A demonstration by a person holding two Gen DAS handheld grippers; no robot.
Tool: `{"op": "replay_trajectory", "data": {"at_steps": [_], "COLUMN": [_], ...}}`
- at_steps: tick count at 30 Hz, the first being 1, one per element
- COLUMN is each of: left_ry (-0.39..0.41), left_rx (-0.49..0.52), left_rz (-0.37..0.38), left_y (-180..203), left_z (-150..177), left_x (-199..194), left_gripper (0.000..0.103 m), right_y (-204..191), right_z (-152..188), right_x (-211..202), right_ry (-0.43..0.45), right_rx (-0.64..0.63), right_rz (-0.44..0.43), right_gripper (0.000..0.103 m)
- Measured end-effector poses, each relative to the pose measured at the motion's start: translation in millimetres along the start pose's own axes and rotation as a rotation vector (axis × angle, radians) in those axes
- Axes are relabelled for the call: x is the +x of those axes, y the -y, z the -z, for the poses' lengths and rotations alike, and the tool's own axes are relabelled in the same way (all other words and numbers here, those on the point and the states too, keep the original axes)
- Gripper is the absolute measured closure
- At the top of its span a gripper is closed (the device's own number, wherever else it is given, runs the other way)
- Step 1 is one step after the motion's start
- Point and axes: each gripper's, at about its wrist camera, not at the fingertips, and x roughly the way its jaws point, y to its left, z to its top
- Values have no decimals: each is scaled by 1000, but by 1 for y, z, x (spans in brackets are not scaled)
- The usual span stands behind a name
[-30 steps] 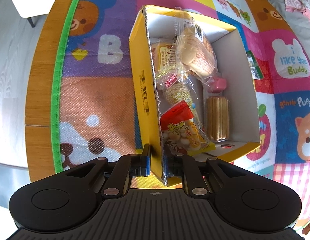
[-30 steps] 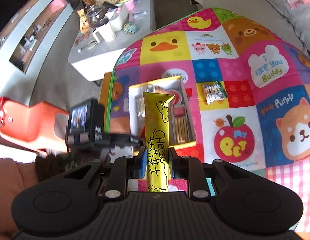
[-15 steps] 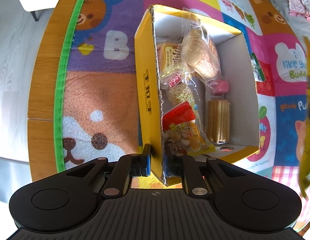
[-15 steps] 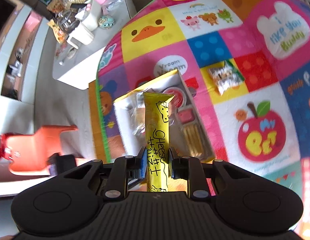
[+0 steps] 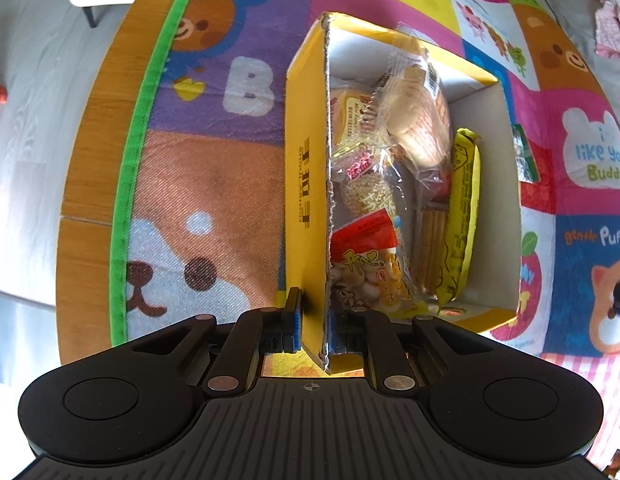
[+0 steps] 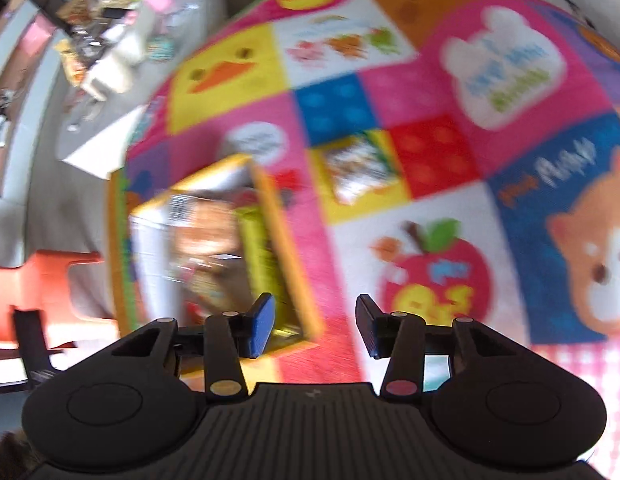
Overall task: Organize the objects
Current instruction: 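Grasp the green-topped clear snack packet with the right tool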
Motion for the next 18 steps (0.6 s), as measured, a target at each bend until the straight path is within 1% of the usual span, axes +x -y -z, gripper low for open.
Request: {"op": "replay_trajectory", "data": {"at_steps": [3, 4, 5, 7, 8, 10, 12, 14, 15, 16, 17, 18], "left_ry": [-1, -1, 0, 3, 6, 12, 16, 19, 22, 26, 31, 36], "left_rx": [-10, -7, -7, -19, -30, -55, -73, -79, -81, -82, -86, -91], "left_rz": [-18, -26, -32, -42, -44, -49, -51, -52, -52, -51, -47, -43], "left_y": [3, 4, 5, 6, 7, 7, 6, 6, 5, 5, 3, 2], "left_z": [-1, -1, -1, 0, 0, 2, 3, 3, 4, 5, 6, 7], "left_x": [1, 1, 2, 3, 3, 3, 2, 2, 2, 2, 2, 1], "left_gripper": [90, 90, 90, 90, 90, 90, 90, 90, 90, 90, 90, 90], "right_y": [27, 35, 42, 56, 61, 71, 79, 85, 85, 83, 80, 73], "right_z": [-5, -10, -16, -31, -40, -57, -70, -78, -80, -83, -88, -95], "right_x": [2, 4, 7, 18, 26, 47, 74, 104, 118, 130, 140, 147], "right_ry": [-5, -7, -8, -15, -24, -41, -63, -90, -96, -91, -90, -87], "right_rx": [14, 27, 53, 151, 216, 383, 583, 792, 895, 968, 1001, 1007], "right_rz": [14, 7, -7, -63, -103, -188, -266, -340, -361, -365, -352, -298], "right_gripper": [58, 55, 52, 46, 45, 36, 32, 32, 32, 32, 32, 32]}}
